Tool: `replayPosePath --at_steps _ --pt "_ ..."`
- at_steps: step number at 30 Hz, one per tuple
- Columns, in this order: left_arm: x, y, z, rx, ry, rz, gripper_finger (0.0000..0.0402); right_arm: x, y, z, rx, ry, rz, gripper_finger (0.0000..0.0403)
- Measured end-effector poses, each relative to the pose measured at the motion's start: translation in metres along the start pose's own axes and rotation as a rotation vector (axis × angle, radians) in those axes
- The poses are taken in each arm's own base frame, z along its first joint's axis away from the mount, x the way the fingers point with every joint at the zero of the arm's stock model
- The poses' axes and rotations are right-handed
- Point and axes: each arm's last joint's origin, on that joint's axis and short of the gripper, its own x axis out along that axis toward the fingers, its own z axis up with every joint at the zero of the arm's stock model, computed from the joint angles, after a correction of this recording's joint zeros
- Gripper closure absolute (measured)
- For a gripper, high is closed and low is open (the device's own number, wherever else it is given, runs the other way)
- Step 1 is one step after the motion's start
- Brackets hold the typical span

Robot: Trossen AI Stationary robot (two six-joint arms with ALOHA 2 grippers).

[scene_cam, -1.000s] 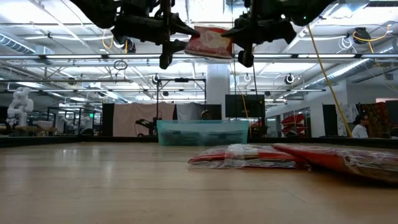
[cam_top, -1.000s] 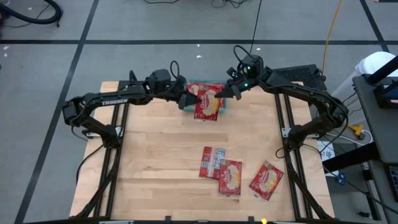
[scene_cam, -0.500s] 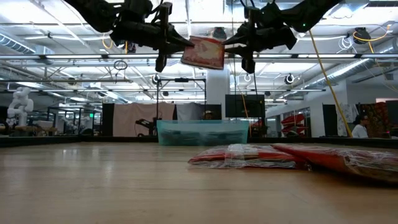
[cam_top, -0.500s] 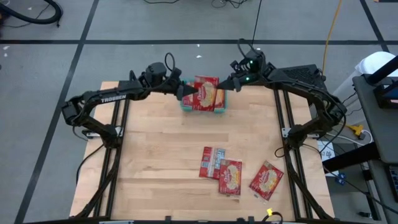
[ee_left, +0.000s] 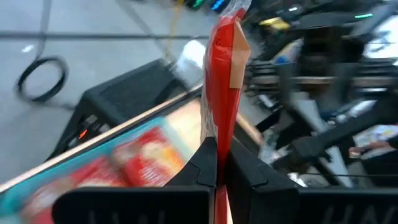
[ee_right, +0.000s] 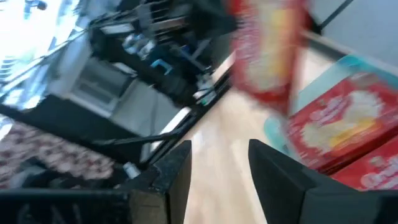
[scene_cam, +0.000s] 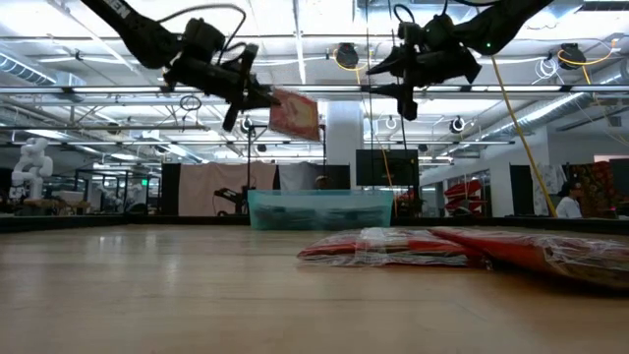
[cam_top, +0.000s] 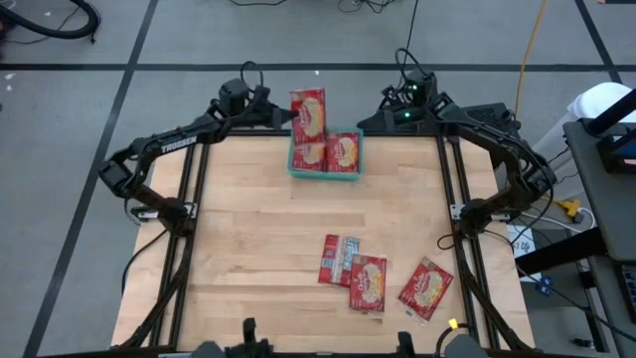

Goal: Sort popcorn bags into baskets
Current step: Put the red popcorn bag into the blue bin

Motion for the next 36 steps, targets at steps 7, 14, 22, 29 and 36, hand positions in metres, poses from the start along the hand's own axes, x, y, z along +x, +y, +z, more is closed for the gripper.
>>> replayPosePath --at_steps 7,14,22,29,36 --pt "0.019 0.037 -0.015 -0.109 0.093 0.026 0.0383 -0.009 0.012 -0.003 -0.012 0.036 0.058 0.0254" --pt "0.037 0.049 -0.028 -0.105 0.126 0.003 0.0391 -0.014 0.017 -0.008 0.002 0.057 0.044 0.0256" --pt "0.040 0.070 -0.047 -0.151 0.265 0.034 0.0378 -0.010 0.017 -0.009 0.054 0.030 -0.032 0.0257" --pt "0.038 0.073 -0.053 -0.099 0.309 0.078 0.0385 -0.001 0.020 -0.011 0.053 0.009 -0.092 0.0257" --pt "0.040 0.074 -0.057 -0.066 0.292 0.226 0.0330 0.007 0.025 -0.014 0.062 -0.004 -0.125 0.0257"
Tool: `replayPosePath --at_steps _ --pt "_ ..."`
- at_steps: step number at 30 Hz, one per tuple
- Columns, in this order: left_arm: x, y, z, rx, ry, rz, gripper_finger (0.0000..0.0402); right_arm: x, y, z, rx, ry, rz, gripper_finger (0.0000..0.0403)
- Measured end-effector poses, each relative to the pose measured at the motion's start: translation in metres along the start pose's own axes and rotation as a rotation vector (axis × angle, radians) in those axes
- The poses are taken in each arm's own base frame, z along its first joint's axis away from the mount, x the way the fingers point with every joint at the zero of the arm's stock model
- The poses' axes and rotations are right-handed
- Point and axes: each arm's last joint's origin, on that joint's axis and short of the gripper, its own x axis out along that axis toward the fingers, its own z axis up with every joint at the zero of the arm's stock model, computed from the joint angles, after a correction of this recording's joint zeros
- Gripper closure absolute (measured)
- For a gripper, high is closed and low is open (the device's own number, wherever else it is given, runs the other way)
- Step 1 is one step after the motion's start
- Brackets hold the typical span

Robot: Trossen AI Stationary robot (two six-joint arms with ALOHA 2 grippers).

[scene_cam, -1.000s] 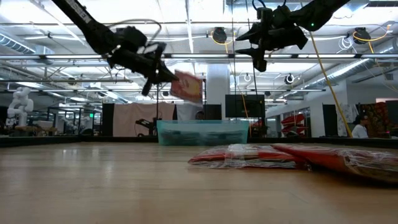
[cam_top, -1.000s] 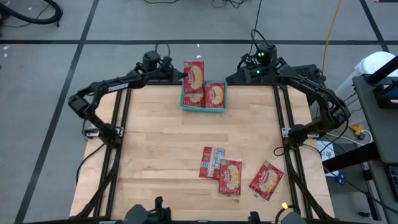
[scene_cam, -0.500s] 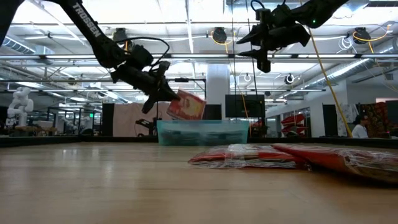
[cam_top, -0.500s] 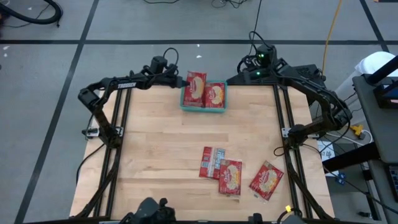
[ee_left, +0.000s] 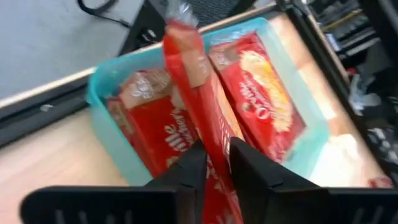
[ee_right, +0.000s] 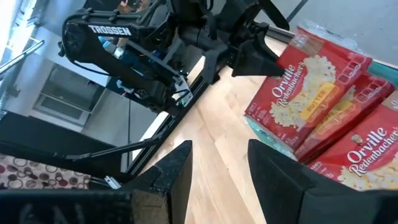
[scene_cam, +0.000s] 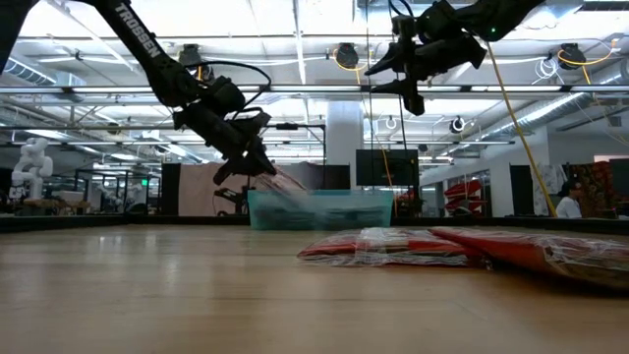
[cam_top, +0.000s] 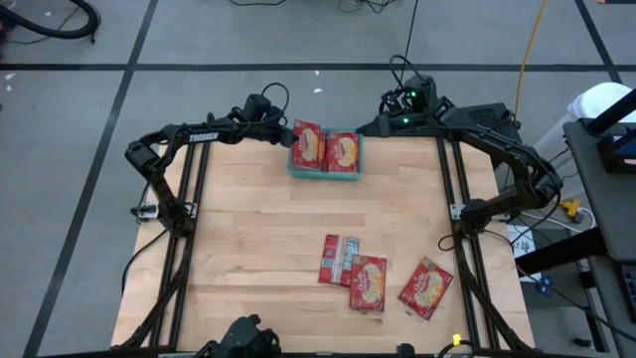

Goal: Sort popcorn bags into baskets
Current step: Put the red popcorn bag into the blue bin

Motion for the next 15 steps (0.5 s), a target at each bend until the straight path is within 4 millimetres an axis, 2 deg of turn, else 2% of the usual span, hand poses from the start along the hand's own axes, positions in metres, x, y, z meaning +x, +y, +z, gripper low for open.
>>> replayPosePath --at_steps 6,15 --pt "0.002 -0.003 -0.001 0.091 -0.011 0.033 0.0287 0.007 0.007 -0.002 -0.001 -0.016 -0.010 0.0257" --pt "-0.004 -0.002 0.000 0.122 -0.024 0.109 0.0186 0.017 0.015 -0.009 0.001 0.000 -0.013 0.0257"
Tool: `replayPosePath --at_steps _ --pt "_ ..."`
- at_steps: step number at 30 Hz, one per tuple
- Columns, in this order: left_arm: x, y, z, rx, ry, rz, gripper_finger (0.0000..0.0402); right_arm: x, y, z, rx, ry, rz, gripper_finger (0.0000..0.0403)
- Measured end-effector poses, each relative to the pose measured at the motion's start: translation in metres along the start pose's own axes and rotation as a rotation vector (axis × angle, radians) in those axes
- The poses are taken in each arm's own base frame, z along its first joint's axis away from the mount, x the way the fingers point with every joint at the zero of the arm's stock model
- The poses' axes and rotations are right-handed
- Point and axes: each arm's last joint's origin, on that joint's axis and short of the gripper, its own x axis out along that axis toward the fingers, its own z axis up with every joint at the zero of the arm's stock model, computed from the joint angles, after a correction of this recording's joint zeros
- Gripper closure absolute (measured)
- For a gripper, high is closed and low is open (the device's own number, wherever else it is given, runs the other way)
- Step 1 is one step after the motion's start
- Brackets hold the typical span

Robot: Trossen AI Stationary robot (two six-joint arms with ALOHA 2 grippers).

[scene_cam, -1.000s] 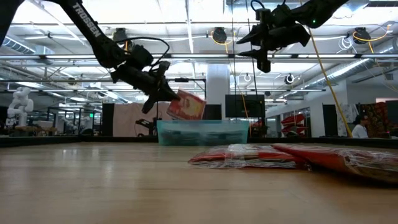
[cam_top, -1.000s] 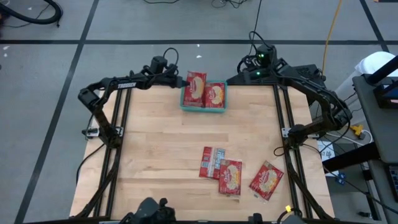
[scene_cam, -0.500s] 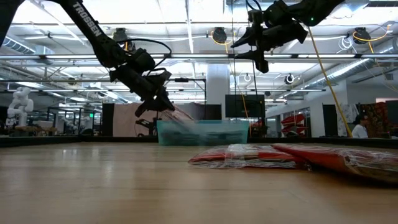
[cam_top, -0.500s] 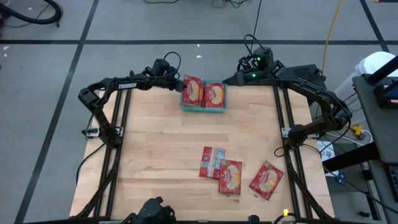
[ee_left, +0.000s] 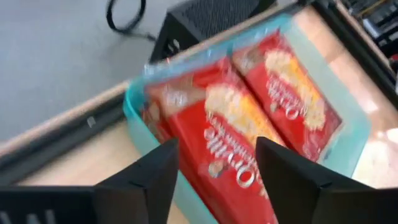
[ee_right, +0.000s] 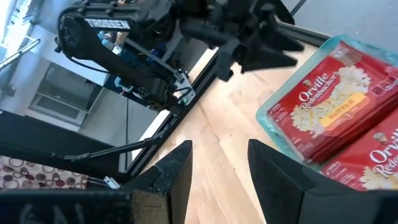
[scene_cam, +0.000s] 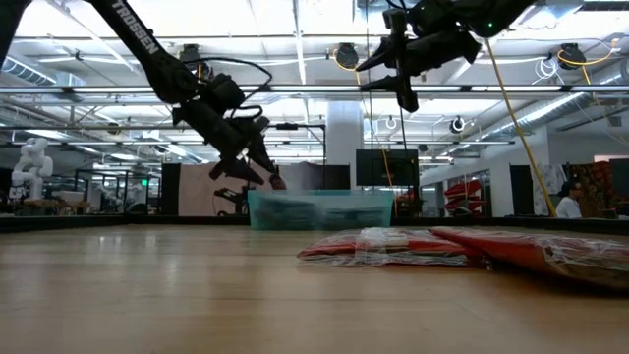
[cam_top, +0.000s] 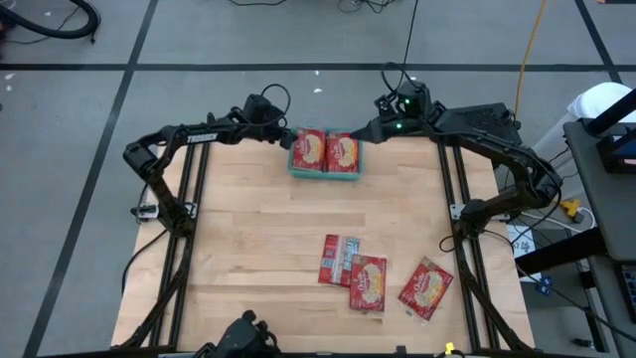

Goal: Sort popcorn bags into baskets
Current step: Put the red popcorn bag into the blue bin

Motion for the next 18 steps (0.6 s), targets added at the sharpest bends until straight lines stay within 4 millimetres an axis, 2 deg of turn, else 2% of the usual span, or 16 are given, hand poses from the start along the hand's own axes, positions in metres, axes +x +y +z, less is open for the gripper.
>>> replayPosePath --at_steps 4,8,13,18 --pt "-0.014 -0.007 0.009 0.031 -0.059 0.005 0.0165 0.004 0.003 -0.003 0.008 -0.007 -0.020 0.0257" --pt "-0.021 -0.025 0.017 0.086 -0.114 -0.099 0.0181 0.007 0.006 -0.005 0.007 -0.003 -0.022 0.0257" --pt "-0.009 -0.057 0.006 0.239 -0.085 -0.206 0.0250 0.010 0.008 -0.007 0.000 -0.032 -0.070 0.0257" --pt "0.005 -0.071 -0.014 0.393 -0.014 -0.057 0.0342 0.011 0.010 -0.008 0.035 -0.028 -0.066 0.0257"
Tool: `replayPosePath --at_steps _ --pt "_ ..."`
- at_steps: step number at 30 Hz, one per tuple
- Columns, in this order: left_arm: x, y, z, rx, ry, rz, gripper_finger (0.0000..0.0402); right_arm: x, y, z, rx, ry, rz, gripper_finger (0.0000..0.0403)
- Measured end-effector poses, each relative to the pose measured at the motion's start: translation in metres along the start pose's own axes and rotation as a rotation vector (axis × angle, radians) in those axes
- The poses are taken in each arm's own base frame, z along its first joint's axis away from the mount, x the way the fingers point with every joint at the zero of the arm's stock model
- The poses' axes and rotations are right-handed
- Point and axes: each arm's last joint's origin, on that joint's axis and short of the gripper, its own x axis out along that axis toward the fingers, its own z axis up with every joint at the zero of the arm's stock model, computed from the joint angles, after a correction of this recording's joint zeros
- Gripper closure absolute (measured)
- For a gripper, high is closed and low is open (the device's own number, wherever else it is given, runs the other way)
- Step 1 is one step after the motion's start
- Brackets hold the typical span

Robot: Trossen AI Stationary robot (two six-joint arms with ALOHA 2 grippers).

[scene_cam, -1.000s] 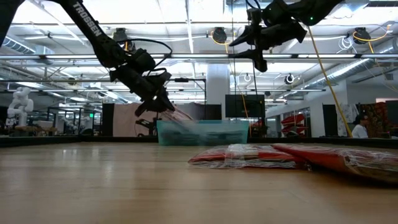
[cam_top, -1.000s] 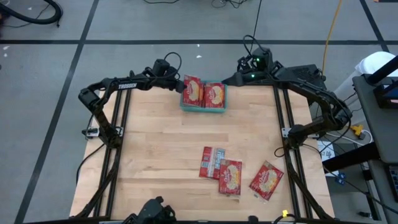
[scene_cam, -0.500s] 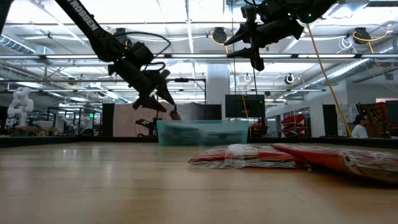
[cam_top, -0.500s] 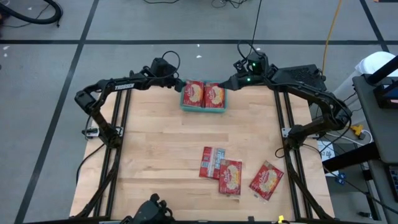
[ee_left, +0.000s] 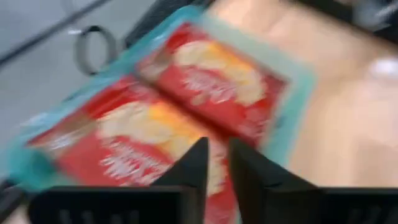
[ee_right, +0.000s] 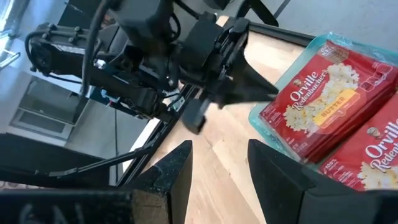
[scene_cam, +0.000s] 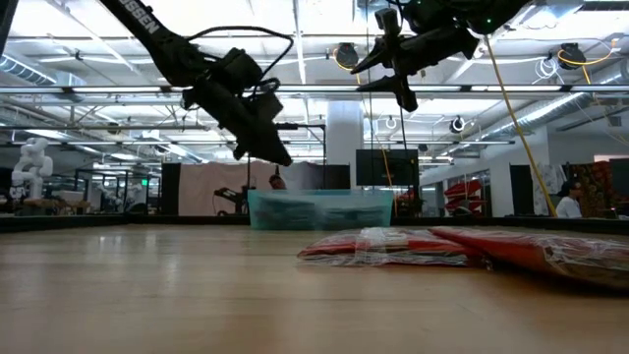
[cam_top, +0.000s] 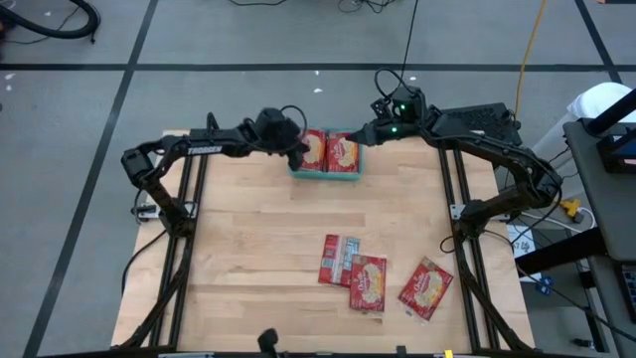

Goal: Sort popcorn bags into baskets
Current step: Put the red popcorn bag into the blue bin

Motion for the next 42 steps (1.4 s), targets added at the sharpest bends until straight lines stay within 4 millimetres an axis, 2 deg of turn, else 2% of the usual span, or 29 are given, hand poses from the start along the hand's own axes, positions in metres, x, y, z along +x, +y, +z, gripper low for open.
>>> replayPosePath --at_steps 2,4,9,13,18,22,32,38,42 --pt "0.000 0.000 -0.004 0.012 0.035 0.069 0.0378 0.001 0.001 -0.001 0.011 0.005 0.004 0.0257" --pt "0.002 0.003 -0.007 0.022 0.065 0.092 0.0394 0.002 0.003 -0.003 0.016 0.011 0.009 0.0257" --pt "0.018 0.015 -0.021 0.041 0.120 0.083 0.0384 0.005 0.007 -0.006 0.010 0.025 0.018 0.0257" --pt "0.031 0.020 -0.034 0.067 0.170 0.070 0.0393 0.007 0.009 -0.008 0.006 0.034 0.023 0.0257" --pt "0.033 0.021 -0.036 0.076 0.186 0.089 0.0392 0.008 0.012 -0.010 0.011 0.046 0.031 0.0257" --pt "0.029 0.021 -0.033 0.091 0.187 0.137 0.0382 0.010 0.014 -0.012 0.009 0.054 0.035 0.0257" --pt "0.003 0.019 -0.014 0.095 0.126 0.171 0.0397 0.011 0.014 -0.013 -0.003 0.060 0.037 0.0257" --pt "-0.023 0.008 0.002 0.049 0.052 0.134 0.0370 0.012 0.015 -0.016 0.029 0.079 0.033 0.0257" --pt "-0.038 -0.002 0.004 -0.019 0.078 0.070 0.0357 0.014 0.016 -0.026 0.089 0.148 0.003 0.0257"
